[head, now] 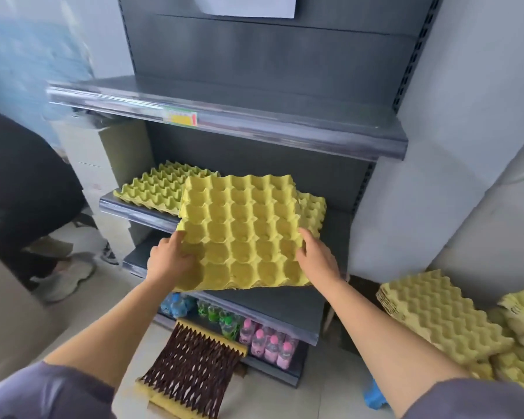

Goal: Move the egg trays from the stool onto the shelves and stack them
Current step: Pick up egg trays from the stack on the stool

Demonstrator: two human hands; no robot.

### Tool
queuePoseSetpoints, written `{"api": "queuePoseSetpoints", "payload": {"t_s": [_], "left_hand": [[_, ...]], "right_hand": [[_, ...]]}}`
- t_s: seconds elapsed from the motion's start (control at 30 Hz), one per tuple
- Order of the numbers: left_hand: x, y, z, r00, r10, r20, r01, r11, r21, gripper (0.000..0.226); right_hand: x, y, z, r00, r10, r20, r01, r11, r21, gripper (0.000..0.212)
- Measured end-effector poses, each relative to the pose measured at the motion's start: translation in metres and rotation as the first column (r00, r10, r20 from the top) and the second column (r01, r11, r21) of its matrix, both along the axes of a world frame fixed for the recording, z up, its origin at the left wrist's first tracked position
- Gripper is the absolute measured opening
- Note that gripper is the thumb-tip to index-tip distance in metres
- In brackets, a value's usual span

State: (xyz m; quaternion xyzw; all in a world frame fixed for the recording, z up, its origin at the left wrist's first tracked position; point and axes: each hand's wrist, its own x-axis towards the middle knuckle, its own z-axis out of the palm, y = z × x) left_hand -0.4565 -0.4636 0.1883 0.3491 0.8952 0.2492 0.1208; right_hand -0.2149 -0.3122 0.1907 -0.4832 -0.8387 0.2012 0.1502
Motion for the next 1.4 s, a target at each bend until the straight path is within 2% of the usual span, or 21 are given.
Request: {"api": "queuePoseSetpoints", "payload": {"t_s": [0.43,0.63,0.77,0.97,1.17,1.4], "left_hand": [[-0.140,0.024,-0.004,0.989,0.147,0.013,-0.146,0.989,-0.025,0.059],[-0.207,0.045,-0.002,0.982,0.187,0.034,-0.186,0.982,-0.029,0.057],[-0.247,0.060,-0.011,0.986,0.136,0.092,-0.137,0.991,0.005,0.056],[-0.317,0.094,-0.026,0.993,0.026,0.117,-0.030,0.999,0.036,0.056],[-0.383,0.125,-0.029,0.973,-0.084,0.215,0.067,0.994,0.087,0.059],[-0.440,0.147,-0.039,0.938,-0.191,0.288,0.161,0.979,0.122,0.057]], "right_hand": [[-0.173,0.054,-0.012,0.996,0.080,-0.034,-0.083,0.994,-0.074,0.043],[-0.241,0.071,-0.016,0.997,0.073,0.015,-0.071,0.991,-0.112,0.053],[-0.276,0.081,-0.024,0.999,0.014,0.051,-0.011,0.997,-0.071,0.058],[-0.327,0.087,-0.035,0.992,-0.108,0.061,0.112,0.992,-0.060,0.052],[-0.383,0.085,-0.051,0.956,-0.286,0.070,0.292,0.953,-0.086,0.052],[-0.425,0.086,-0.057,0.939,-0.340,0.057,0.344,0.935,-0.089,0.052]]}}
